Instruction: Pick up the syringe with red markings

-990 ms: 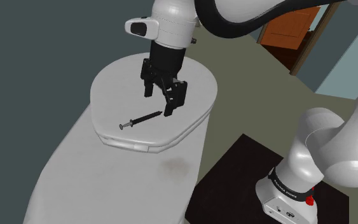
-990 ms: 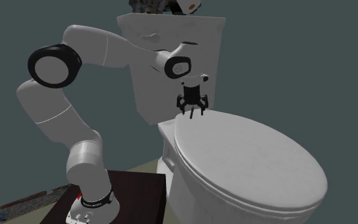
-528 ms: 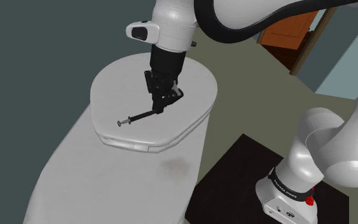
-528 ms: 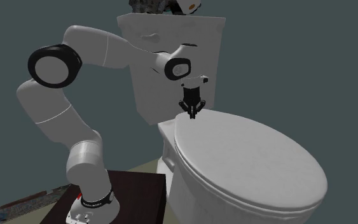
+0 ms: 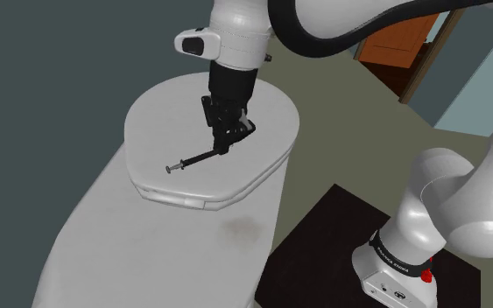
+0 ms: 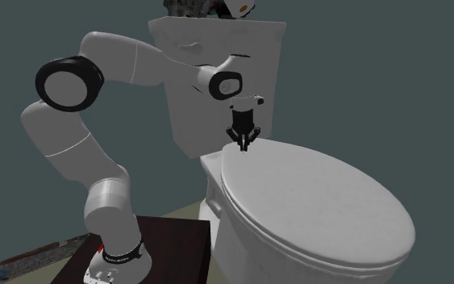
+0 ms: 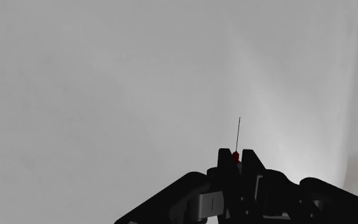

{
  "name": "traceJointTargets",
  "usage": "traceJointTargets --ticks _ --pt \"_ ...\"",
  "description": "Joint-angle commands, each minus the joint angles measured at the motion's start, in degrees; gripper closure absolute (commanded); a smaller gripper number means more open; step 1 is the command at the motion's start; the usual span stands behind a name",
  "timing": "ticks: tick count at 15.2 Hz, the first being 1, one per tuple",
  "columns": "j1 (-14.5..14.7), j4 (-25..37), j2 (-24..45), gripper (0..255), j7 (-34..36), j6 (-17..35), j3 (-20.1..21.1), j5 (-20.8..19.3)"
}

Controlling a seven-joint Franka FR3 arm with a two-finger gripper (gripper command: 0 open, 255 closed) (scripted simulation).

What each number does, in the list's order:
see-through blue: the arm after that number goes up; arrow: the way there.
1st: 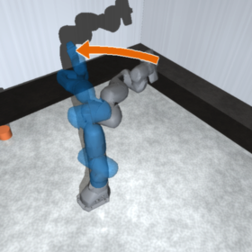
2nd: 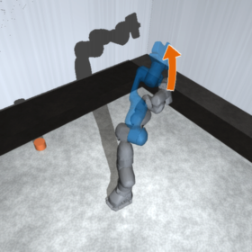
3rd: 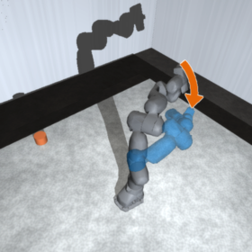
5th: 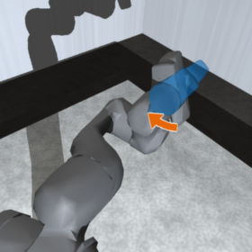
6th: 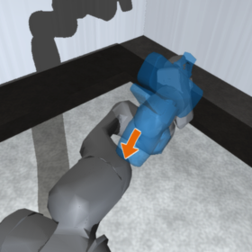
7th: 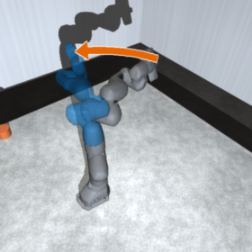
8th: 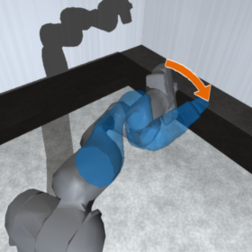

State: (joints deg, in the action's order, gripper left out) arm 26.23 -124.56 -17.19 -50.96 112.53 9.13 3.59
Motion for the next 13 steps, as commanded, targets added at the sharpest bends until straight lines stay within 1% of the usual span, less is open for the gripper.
traceJointTargets --ticks 1,11,13 --pt "0.81 2.01 -0.18 255 0.02 -1.36 0.34 1.56" --pt "1.67 9.78 -0.05 255 0.58 -9.03 -0.78 1.01" --pt "1.85 9.91 -0.03 255 0.62 -9.14 -0.93 0.96"
